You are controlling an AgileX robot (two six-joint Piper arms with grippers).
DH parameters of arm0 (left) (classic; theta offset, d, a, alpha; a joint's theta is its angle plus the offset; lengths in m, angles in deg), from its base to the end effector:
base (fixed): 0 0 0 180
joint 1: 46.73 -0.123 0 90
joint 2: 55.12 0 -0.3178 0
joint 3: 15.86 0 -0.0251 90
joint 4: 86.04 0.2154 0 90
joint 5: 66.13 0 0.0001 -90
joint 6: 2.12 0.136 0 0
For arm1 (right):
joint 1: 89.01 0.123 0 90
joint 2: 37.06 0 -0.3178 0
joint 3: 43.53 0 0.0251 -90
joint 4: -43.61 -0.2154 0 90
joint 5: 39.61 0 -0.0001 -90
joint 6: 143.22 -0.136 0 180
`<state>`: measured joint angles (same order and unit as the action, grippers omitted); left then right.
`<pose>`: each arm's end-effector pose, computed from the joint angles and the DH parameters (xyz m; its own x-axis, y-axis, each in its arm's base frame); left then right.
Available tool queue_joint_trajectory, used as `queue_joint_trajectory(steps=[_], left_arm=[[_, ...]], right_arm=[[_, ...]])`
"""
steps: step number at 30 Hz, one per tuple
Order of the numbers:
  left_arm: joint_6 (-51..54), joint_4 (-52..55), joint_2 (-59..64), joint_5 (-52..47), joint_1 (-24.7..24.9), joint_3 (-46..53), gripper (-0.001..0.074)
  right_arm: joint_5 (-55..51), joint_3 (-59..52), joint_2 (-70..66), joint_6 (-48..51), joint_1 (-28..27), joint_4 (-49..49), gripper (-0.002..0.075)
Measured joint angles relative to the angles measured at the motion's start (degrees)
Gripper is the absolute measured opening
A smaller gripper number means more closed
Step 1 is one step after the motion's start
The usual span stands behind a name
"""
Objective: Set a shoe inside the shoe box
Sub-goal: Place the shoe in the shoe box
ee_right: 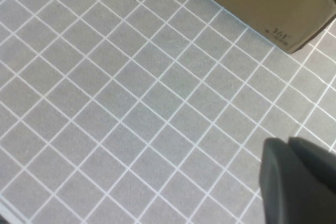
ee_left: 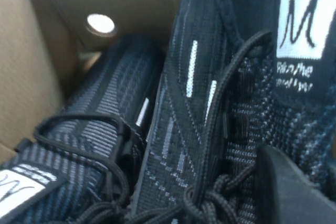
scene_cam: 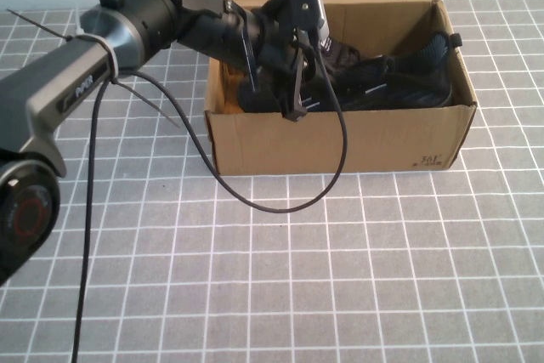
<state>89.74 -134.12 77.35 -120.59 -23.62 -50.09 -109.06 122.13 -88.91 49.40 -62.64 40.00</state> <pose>0.4265 -0.2716 0.2669 0.1953 0.6579 -0.7273 0.9558 0.0385 0.2915 0.0731 0.0452 0.3858 -0.5331 -0.4836 -0.6942 -0.5970 0.7965 -0.0964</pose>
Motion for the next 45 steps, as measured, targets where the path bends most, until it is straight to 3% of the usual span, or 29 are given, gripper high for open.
queue_joint_trajectory(steps=[27, 32, 38, 45], left_arm=[[3.0, -1.2, 5.0, 1.8, 0.0, -0.5, 0.0025], [2.7, -1.2, 5.0, 2.3, 1.4, -0.5, 0.0125], [-0.5, -1.2, 2.0, 2.7, 2.1, -0.5, 0.0358], [-3.1, -1.2, -5.5, 2.6, 2.1, -0.5, 0.0409]], right_arm=[[1.5, -1.2, 0.0, 1.2, 0.0, -0.2, -0.0016], [1.6, -1.2, 0.0, 1.2, 0.0, -0.2, -0.0016], [1.6, -1.2, 0.0, 1.2, 0.0, -0.2, -0.0016], [1.6, -1.2, 0.0, 1.2, 0.0, -0.2, -0.0016]])
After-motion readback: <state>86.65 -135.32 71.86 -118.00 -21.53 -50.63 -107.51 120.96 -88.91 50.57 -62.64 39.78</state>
